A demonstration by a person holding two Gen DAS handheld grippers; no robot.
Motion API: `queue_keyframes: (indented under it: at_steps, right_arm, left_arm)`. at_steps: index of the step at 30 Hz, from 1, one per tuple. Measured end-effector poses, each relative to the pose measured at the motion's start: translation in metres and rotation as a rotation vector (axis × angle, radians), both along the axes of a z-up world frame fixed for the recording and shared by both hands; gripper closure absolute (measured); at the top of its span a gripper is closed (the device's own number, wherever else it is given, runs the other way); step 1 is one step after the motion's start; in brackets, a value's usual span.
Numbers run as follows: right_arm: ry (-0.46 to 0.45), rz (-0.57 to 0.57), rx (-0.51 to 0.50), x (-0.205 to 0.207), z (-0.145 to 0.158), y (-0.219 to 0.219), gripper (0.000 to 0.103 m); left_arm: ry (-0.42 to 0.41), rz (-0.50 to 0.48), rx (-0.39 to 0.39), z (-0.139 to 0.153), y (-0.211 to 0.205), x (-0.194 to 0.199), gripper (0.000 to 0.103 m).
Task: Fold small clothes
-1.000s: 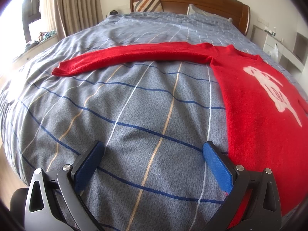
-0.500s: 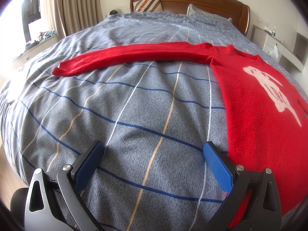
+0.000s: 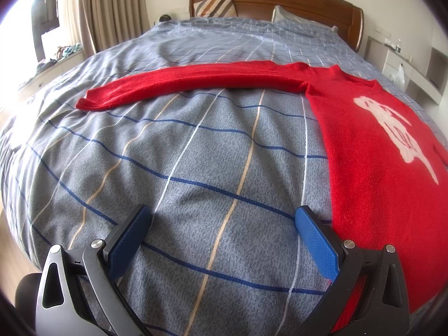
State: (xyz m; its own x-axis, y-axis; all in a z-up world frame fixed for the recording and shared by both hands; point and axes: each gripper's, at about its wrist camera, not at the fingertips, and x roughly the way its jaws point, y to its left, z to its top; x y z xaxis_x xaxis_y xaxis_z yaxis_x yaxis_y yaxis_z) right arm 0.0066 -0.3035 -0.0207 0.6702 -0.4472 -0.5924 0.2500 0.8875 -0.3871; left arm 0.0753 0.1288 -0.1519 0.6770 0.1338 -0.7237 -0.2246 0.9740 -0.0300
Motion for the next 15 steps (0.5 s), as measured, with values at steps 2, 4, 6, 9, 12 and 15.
queue_keyframes:
  at_steps: [2,4,6,9,12,15]
  right_arm:
    - [0.002,0.000,-0.001,-0.0002,-0.0003,-0.0001,0.028]
    - [0.004,0.000,-0.001,0.0005,0.0004,0.0003,0.027]
    - [0.007,-0.002,0.000,0.0007,0.0006,0.0002,0.027]
    - [0.010,-0.004,0.004,0.0005,-0.0001,-0.0010,0.028]
    - [0.012,-0.005,0.005,0.0006,-0.0007,-0.0014,0.028]
    - [0.011,-0.005,0.004,0.0006,-0.0009,-0.0012,0.027]
  left_arm:
    - [0.000,0.000,0.000,0.0002,-0.0006,0.0006,0.000]
    - [0.000,0.000,0.000,0.0002,-0.0005,0.0005,0.000]
    - [0.000,0.000,0.000,0.0003,-0.0008,0.0009,0.000]
    - [0.000,0.000,0.000,0.0001,-0.0004,0.0004,0.000]
    - [0.000,0.000,0.000,0.0002,-0.0005,0.0007,0.000]
    - [0.000,-0.001,0.000,0.0004,-0.0010,0.0015,0.000]
